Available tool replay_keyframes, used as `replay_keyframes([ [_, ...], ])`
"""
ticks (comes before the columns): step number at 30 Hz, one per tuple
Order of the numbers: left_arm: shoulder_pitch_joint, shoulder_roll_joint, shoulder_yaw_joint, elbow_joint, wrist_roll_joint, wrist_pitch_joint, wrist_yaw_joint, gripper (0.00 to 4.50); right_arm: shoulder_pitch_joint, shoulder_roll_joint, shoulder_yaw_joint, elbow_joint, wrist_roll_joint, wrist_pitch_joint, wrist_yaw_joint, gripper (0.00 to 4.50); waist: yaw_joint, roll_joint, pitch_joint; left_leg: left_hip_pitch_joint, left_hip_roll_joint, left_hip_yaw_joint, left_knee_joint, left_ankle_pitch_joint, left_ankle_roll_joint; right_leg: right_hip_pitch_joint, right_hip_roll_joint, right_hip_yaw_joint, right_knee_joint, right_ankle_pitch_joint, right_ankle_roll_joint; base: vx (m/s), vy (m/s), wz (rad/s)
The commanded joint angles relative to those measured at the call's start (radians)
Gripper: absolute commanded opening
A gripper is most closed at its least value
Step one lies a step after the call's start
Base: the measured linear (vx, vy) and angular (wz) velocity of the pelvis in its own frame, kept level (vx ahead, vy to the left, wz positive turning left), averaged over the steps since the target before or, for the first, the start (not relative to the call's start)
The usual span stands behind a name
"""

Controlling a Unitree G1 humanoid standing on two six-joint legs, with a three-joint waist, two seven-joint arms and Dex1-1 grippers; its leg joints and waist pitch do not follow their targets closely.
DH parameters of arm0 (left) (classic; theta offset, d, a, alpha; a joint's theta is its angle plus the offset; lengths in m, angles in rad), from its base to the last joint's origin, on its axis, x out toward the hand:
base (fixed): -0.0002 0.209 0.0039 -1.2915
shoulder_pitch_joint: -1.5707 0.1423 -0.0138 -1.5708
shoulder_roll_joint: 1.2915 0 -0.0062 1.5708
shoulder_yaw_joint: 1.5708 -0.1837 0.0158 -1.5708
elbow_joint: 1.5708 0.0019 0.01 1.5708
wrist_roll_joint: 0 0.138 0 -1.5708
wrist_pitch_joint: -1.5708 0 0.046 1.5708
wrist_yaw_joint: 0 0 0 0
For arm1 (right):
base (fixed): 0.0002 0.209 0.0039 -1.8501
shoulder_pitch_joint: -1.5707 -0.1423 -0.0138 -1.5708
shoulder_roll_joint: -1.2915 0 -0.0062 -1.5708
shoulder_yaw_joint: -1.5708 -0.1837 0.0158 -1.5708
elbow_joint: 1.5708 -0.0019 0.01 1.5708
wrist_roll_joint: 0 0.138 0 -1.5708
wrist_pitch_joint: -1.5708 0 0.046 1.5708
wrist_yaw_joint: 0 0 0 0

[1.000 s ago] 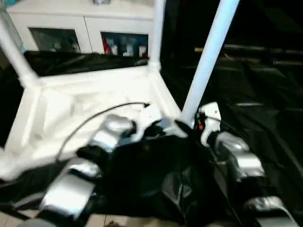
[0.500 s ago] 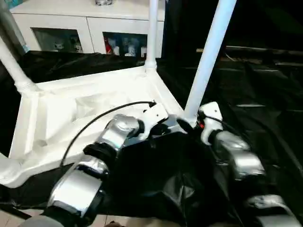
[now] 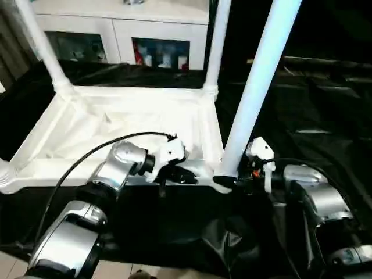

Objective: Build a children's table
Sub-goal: Rotate leg to tighten

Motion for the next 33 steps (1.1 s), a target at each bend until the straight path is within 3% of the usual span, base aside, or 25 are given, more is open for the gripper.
replay_keyframes([
  [1,0.003,-0.008,0.009,-0.039,-0.04,-0.012,-0.027,0.0,0.006,-0.006,0.011,-0.016,0.015,0.015,0.014,3.32,-0.001,-0.011,-0.064,0.016,0.033,-0.013,-0.062,-0.231,0.051,0.047,-0.057,0.04,-0.071,-0.255,-0.223,0.0,0.0,0.0],
  [5,0.008,-0.011,0.013,-0.06,-0.045,0.001,-0.021,0.0,0.013,0.0,0.02,-0.028,0.024,0.035,0.025,3.32,-0.001,-0.017,-0.066,0.014,0.033,-0.011,-0.06,-0.197,0.062,0.048,-0.056,0.04,-0.065,-0.218,-0.228,0.0,0.0,0.0],
  [6,0.009,-0.012,0.014,-0.064,-0.046,0.003,-0.02,0.0,0.015,0.001,0.02,-0.031,0.023,0.038,0.026,2.99,-0.002,-0.017,-0.066,0.012,0.033,-0.011,-0.059,-0.19,0.064,0.048,-0.056,0.04,-0.064,-0.212,-0.228,0.0,0.0,0.0],
  [12,0.011,-0.024,0.021,-0.052,-0.031,0.012,0.047,0.0,0.024,0.034,0.001,-0.021,0.006,0.042,-0.063,2.75,-0.003,-0.012,-0.064,0.014,0.032,-0.013,-0.062,-0.21,0.052,0.045,-0.056,0.04,-0.07,-0.251,-0.216,0.0,0.0,0.0],
  [14,-0.005,-0.039,0.026,-0.02,-0.003,0.021,0.134,0.0,0.019,0.066,-0.014,0.015,-0.023,0.021,-0.17,2.74,-0.008,-0.014,-0.064,0.016,0.03,-0.014,-0.063,-0.227,0.039,0.045,-0.057,0.04,-0.073,-0.279,-0.207,0.0,0.0,0.0],
  [16,-0.042,-0.08,0.045,0.041,0.021,0.047,0.277,0.0,0.001,0.135,-0.062,0.077,-0.041,0.024,-0.362,2.74,-0.019,-0.014,-0.062,0.017,0.027,-0.014,-0.065,-0.237,0.021,0.039,-0.055,0.041,-0.077,-0.309,-0.196,0.0,0.0,0.0],
  [18,-0.071,-0.119,0.062,0.085,0.028,0.061,0.381,0.0,-0.014,0.189,-0.1,0.117,-0.046,0.041,-0.506,2.73,-0.027,-0.014,-0.062,0.018,0.025,-0.02,-0.068,-0.255,0.0,0.042,-0.058,0.038,-0.083,-0.371,-0.175,0.0,0.0,0.0],
  [20,-0.103,-0.167,0.071,0.127,0.037,0.081,0.49,0.0,-0.034,0.253,-0.128,0.158,-0.048,0.062,-0.642,2.73,-0.034,-0.014,-0.061,0.02,0.022,-0.016,-0.065,-0.262,0.003,0.036,-0.055,0.041,-0.087,-0.365,-0.173,0.0,0.0,0.0],
  [22,-0.128,-0.208,0.08,0.158,0.038,0.096,0.576,0.0,-0.053,0.299,-0.131,0.186,-0.057,0.064,-0.718,2.73,-0.037,-0.017,-0.064,0.017,0.02,-0.018,-0.065,-0.25,0.008,0.042,-0.055,0.039,-0.087,-0.355,-0.171,0.0,0.0,0.0],
  [24,-0.14,-0.231,0.081,0.17,0.036,0.097,0.597,0.0,-0.068,0.326,-0.118,0.202,-0.068,0.056,-0.745,2.73,-0.037,-0.014,-0.065,0.015,0.019,-0.016,-0.063,-0.23,0.027,0.043,-0.054,0.04,-0.085,-0.311,-0.181,0.0,0.0,0.0],
  [25,-0.146,-0.244,0.079,0.176,0.034,0.095,0.601,0.0,-0.076,0.34,-0.109,0.211,-0.075,0.049,-0.756,2.73,-0.035,-0.005,-0.065,0.016,0.019,-0.017,-0.063,-0.229,0.027,0.042,-0.054,0.04,-0.084,-0.303,-0.183,0.0,0.0,0.0],
  [26,-0.146,-0.244,0.079,0.176,0.034,0.095,0.601,0.0,-0.076,0.34,-0.109,0.211,-0.075,0.049,-0.756,2.73,-0.037,-0.01,-0.065,0.014,0.019,-0.016,-0.063,-0.229,0.031,0.044,-0.053,0.04,-0.084,-0.29,-0.185,0.0,0.0,0.0],
  [28,-0.155,-0.258,0.074,0.187,0.037,0.083,0.596,0.0,-0.089,0.355,-0.094,0.221,-0.096,0.014,-0.76,2.73,-0.036,-0.006,-0.065,0.014,0.02,-0.017,-0.064,-0.234,0.035,0.045,-0.054,0.039,-0.085,-0.29,-0.184,0.0,0.0,0.0],
  [29,-0.156,-0.257,0.072,0.191,0.039,0.071,0.586,0.0,-0.093,0.357,-0.094,0.222,-0.095,-0.005,-0.749,3.29,-0.038,-0.007,-0.065,0.014,0.019,-0.017,-0.064,-0.243,0.035,0.045,-0.054,0.038,-0.086,-0.3,-0.183,0.0,0.0,0.0],
  [33,-0.13,-0.226,0.051,0.168,0.035,0.017,0.479,0.0,-0.095,0.327,-0.09,0.205,-0.087,-0.042,-0.678,3.63,-0.039,-0.012,-0.064,0.012,0.02,-0.018,-0.066,-0.257,0.041,0.047,-0.055,0.038,-0.089,-0.324,-0.175,0.0,0.0,0.0],
])
